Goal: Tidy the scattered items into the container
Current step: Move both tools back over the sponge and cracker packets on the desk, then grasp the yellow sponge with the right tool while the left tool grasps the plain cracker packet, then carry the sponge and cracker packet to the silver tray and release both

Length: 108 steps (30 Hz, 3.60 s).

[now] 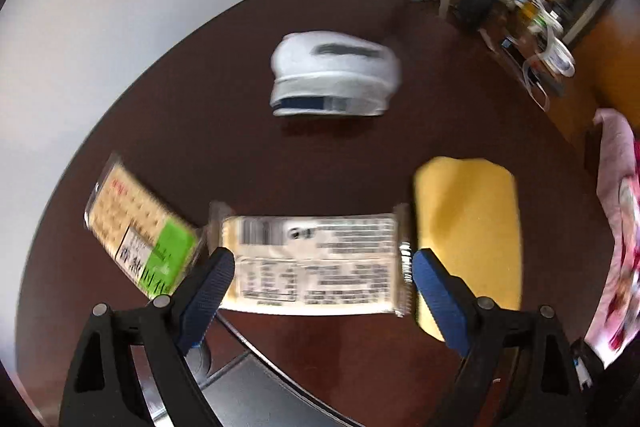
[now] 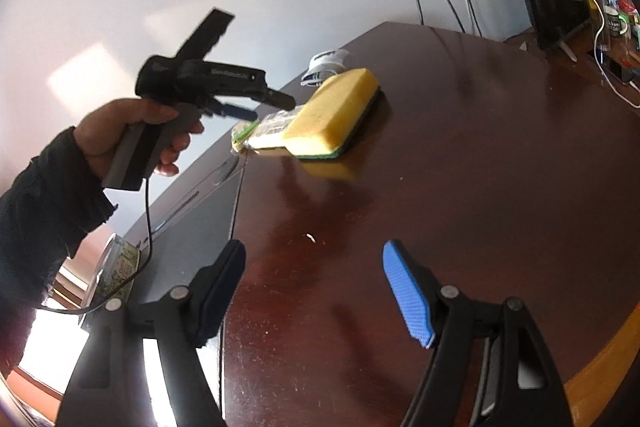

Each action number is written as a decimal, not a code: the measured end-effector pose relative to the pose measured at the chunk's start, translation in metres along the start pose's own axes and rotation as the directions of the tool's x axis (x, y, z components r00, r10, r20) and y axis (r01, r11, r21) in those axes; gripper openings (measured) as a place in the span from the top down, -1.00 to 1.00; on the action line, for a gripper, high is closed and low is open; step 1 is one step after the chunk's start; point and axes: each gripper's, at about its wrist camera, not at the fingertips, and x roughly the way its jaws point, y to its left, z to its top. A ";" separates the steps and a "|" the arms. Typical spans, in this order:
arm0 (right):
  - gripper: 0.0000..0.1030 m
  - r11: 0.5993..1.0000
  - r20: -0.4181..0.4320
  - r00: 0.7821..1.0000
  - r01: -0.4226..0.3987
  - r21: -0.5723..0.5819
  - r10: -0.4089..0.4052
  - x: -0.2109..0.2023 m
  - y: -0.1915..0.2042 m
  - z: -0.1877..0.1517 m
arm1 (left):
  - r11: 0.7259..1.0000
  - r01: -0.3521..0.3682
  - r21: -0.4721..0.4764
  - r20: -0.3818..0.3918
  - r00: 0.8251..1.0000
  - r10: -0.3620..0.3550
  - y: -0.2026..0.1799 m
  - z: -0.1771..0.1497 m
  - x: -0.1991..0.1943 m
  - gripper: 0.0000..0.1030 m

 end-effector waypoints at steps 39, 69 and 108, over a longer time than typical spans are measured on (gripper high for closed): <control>-0.46 0.990 0.017 0.992 0.124 -0.074 -0.123 0.025 0.023 0.075 | 0.990 -0.015 0.141 0.062 0.998 0.006 -0.004 -0.095 -0.017 -0.80; -0.60 0.913 -0.175 0.897 0.391 -0.116 -0.407 0.150 0.031 0.149 | 0.994 0.009 0.105 0.160 0.987 -0.026 0.003 -0.087 -0.006 -0.80; -0.35 0.936 -0.106 0.983 0.109 -0.333 -0.153 0.129 0.185 0.113 | 0.956 -0.001 -0.295 0.498 0.853 0.154 0.121 -0.283 -0.202 -0.12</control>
